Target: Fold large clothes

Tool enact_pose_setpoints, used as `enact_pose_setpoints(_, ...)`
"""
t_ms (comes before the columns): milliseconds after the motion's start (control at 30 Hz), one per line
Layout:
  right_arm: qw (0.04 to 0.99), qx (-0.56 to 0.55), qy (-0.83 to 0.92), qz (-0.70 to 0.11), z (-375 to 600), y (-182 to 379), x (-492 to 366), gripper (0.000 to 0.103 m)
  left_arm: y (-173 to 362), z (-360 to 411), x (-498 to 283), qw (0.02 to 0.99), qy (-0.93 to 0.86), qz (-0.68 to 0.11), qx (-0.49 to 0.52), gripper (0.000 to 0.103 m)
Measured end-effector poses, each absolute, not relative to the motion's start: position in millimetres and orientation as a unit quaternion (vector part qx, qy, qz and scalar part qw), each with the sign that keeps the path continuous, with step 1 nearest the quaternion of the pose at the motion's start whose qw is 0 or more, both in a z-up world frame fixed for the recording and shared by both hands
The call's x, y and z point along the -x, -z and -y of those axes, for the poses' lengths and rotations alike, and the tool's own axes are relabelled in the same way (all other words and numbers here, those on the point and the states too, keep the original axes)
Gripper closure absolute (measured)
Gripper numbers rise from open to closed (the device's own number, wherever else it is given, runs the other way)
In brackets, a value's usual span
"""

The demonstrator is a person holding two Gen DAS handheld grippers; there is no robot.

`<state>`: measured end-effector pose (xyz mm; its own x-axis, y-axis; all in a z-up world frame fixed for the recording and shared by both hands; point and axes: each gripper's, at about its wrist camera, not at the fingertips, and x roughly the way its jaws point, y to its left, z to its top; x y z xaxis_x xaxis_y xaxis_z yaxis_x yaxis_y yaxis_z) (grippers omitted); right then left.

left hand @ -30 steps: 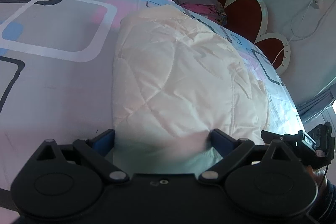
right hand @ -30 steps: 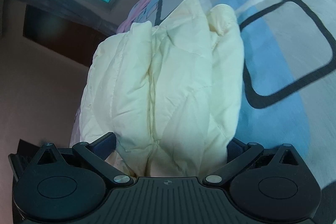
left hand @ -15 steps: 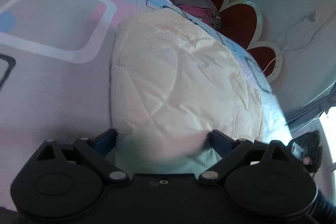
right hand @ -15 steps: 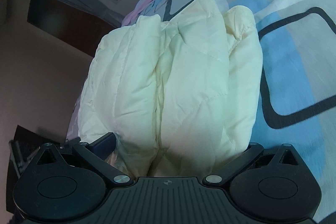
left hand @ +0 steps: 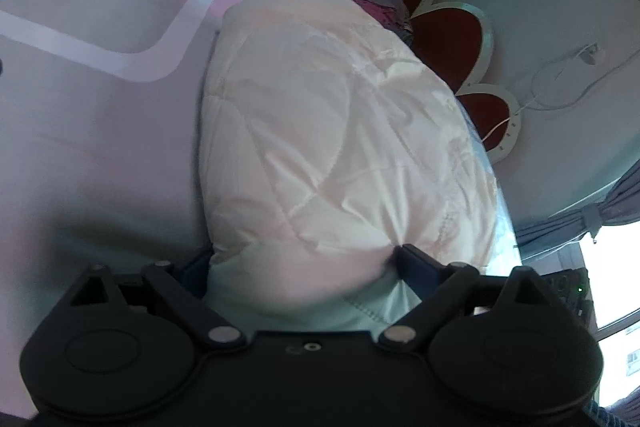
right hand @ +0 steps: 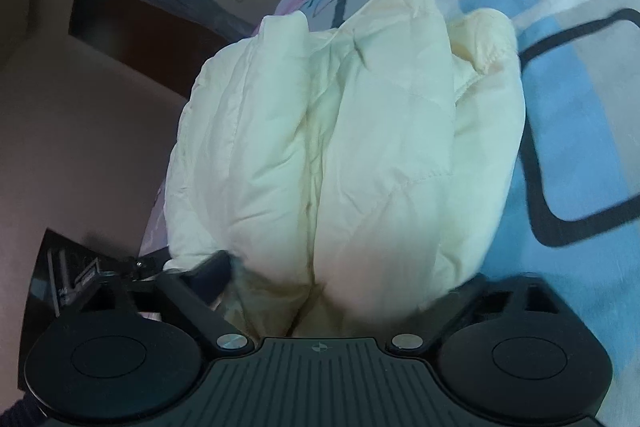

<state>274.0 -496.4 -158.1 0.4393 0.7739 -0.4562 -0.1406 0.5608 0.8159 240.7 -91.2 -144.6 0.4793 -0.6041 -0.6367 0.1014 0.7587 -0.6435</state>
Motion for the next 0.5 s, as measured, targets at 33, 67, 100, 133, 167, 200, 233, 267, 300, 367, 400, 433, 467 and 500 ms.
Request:
enact_pose_setpoints(33, 0.768, -0.361, -0.302, -0.435, 496.3, 157.9, -274.8, 0.033, 142.8, 94.5, -240.2, 0.819, 0.222, -0.459, 0.264, 0.014)
enact_pose_setpoints(67, 0.768, -0.36, -0.306, -0.432, 497.6, 158.0, -275.3, 0.037, 140.9, 96.6, -239.4, 0.821, 0.227, -0.456, 0.258, 0.018)
enact_pose_setpoints(100, 0.767, -0.363, -0.308, -0.431, 499.6, 158.4, -275.8, 0.038, 139.4, 97.0, -238.8, 0.822, 0.231, -0.453, 0.256, 0.022)
enact_pose_setpoints(133, 0.767, -0.366, -0.308, -0.428, 500.6, 157.6, -276.2, 0.042, 137.8, 96.5, -238.0, 0.822, 0.234, -0.45, 0.257, 0.025)
enact_pose_setpoints(167, 0.769, -0.365, -0.309, -0.425, 500.6, 155.3, -275.5, 0.043, 136.1, 95.5, -237.5, 0.822, 0.239, -0.447, 0.259, 0.029)
enact_pose_setpoints(200, 0.772, -0.361, -0.309, -0.422, 500.5, 152.7, -274.5, 0.044, 134.3, 95.1, -237.2, 0.823, 0.242, -0.444, 0.259, 0.032)
enact_pose_setpoints(233, 0.773, -0.36, -0.31, -0.42, 499.6, 150.3, -274.0, 0.046, 132.4, 94.9, -236.7, 0.824, 0.244, -0.441, 0.258, 0.032)
enact_pose_setpoints(267, 0.775, -0.359, -0.311, -0.417, 499.1, 147.0, -273.9, 0.047, 130.6, 94.5, -235.5, 0.825, 0.248, -0.438, 0.257, 0.033)
enact_pose_setpoints(300, 0.777, -0.358, -0.312, -0.413, 498.6, 143.5, -270.3, 0.048, 129.4, 92.7, -235.4, 0.825, 0.252, -0.436, 0.258, 0.034)
enact_pose_setpoints(367, 0.782, -0.356, -0.314, -0.405, 497.1, 135.9, -269.4, 0.049, 125.3, 89.7, -234.8, 0.826, 0.261, -0.427, 0.259, 0.034)
enact_pose_setpoints(400, 0.786, -0.353, -0.314, -0.398, 495.9, 130.0, -268.1, 0.049, 122.2, 87.7, -234.2, 0.827, 0.267, -0.422, 0.258, 0.034)
enact_pose_setpoints(433, 0.79, -0.35, -0.315, -0.393, 493.6, 124.3, -267.8, 0.049, 119.3, 86.3, -234.2, 0.828, 0.273, -0.417, 0.257, 0.034)
enact_pose_setpoints(467, 0.794, -0.346, -0.315, -0.387, 490.6, 117.5, -268.0, 0.049, 115.8, 83.8, -234.7, 0.83, 0.279, -0.411, 0.255, 0.034)
enact_pose_setpoints(500, 0.799, -0.343, -0.316, -0.381, 483.8, 110.8, -269.2, 0.049, 112.1, 81.0, -234.8, 0.831, 0.284, -0.406, 0.253, 0.034)
